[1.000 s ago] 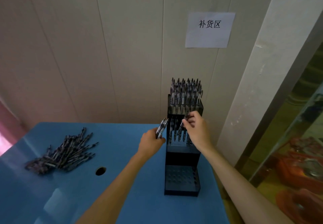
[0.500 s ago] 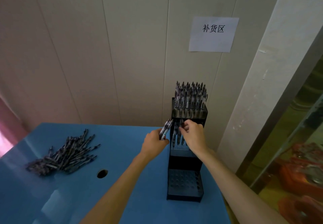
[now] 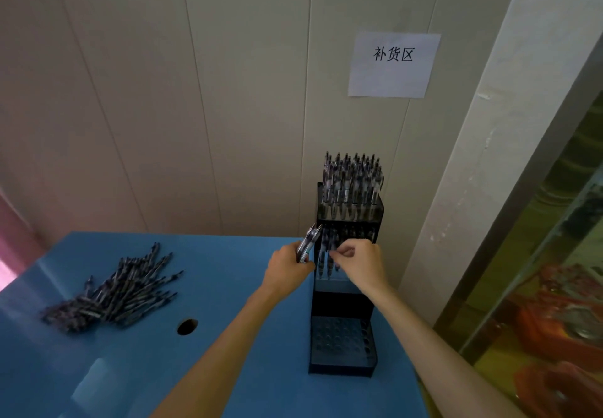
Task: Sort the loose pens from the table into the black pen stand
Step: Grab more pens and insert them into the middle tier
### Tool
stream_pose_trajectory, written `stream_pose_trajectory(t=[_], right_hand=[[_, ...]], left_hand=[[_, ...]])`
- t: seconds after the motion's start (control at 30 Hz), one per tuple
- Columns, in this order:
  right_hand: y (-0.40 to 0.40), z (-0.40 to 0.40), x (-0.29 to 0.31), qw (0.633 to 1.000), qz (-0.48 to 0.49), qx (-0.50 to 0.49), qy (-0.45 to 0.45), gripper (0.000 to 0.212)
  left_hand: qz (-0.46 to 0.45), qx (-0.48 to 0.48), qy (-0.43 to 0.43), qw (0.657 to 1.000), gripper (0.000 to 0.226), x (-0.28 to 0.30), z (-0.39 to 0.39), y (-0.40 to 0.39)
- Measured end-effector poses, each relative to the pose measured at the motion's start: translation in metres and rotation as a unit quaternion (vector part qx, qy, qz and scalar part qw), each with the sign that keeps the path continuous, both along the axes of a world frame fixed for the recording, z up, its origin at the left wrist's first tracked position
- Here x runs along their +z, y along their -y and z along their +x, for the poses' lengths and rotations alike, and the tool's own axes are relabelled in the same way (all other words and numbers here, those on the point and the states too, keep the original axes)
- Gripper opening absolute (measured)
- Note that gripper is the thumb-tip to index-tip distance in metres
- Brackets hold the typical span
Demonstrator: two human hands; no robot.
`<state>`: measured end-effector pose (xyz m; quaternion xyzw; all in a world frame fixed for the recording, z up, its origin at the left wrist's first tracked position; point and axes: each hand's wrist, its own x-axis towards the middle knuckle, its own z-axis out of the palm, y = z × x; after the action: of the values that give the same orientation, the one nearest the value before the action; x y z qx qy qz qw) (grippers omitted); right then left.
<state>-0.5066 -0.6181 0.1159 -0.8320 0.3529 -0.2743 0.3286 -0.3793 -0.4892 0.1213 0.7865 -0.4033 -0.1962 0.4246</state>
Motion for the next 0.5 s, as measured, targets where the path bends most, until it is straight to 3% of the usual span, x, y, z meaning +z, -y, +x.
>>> stream_pose_trajectory(t=[0.1, 0.2, 0.33, 0.5], right_hand=[[-0.01, -0.003, 0.017, 0.986, 0.141, 0.063, 0.064, 0.001], [-0.02, -0.008, 0.033, 0.968, 0.214, 0.097, 0.087, 0.004], [-0.031, -0.011, 0.041, 0.959, 0.227, 0.128, 0.107, 0.005], [-0.036, -0.013, 0.04, 0.964, 0.21, 0.111, 0.121, 0.008]], left_hand=[[-0.003, -0.006, 0.007, 1.0, 0.028, 0.001, -0.002, 0.003], [0.0, -0.001, 0.024, 1.0, 0.03, 0.001, -0.005, 0.007], [-0.002, -0.018, 0.046, 0.999, 0.009, -0.004, -0.009, 0.008], [0.0, -0.012, 0.063, 0.998, 0.01, -0.003, -0.012, 0.009]])
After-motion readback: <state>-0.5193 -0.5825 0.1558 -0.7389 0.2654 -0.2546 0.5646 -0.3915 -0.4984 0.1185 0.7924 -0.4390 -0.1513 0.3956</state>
